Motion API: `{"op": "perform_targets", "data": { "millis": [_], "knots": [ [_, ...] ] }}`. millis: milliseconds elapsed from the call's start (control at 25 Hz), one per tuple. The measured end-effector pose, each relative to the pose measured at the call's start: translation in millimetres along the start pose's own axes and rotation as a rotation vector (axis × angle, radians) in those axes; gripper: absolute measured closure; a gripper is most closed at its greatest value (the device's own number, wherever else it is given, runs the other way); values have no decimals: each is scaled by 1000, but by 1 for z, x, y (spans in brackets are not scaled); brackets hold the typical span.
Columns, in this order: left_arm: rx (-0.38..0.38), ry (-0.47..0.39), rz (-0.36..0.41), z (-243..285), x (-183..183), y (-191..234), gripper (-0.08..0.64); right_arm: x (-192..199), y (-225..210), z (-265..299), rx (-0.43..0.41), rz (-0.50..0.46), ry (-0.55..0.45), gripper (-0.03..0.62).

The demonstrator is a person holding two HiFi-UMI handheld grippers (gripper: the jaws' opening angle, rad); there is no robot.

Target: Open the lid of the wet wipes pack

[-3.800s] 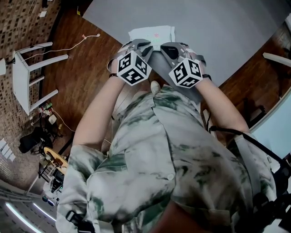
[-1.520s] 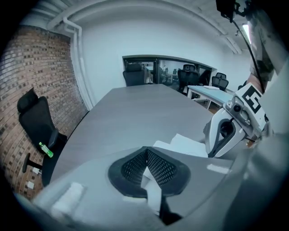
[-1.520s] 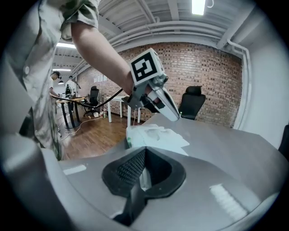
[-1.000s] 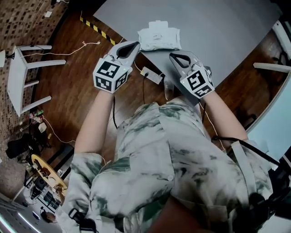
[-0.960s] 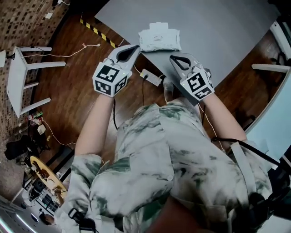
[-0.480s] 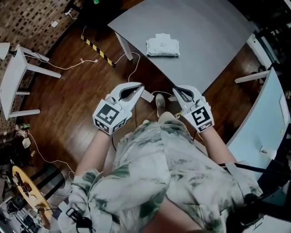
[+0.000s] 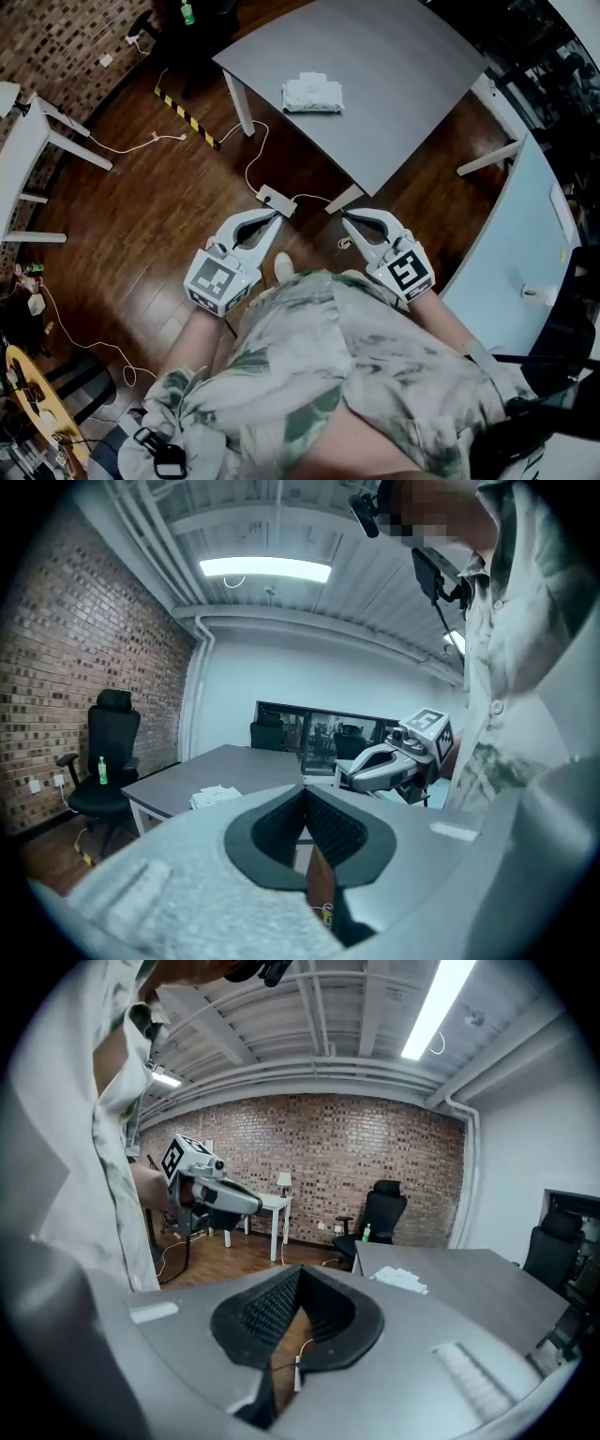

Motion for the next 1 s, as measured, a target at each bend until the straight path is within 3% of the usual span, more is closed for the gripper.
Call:
{"op": "perform_targets", "data": {
  "millis": [240,440,600,760,1000],
  "knots": [
    [-13,10,1,12,3,-90,557,21,18,-91,-1,-1,-75,586],
    [-43,-12,-29,18,5,-188,557,62,43,-182,-10,38,-74,586],
    [-68,19,-55,12,8,-252,557,85,66,-229,-39,64,-80,586],
    [-55,73,-33,2,12,-295,557,92,84,-260,-62,97,-94,586],
    [-21,67,-13,-11,12,-324,557,90,109,-279,-64,74,-100,586]
  ]
}}
Point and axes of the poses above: the fingertips, and each gripper's own axes: z forward along the fingers, y to its left, x out of its underside, the point moved 7 cm from there along -z, backward along the fingers, and after that the axes turned 5 degrees about x, right-handed, at the moved point
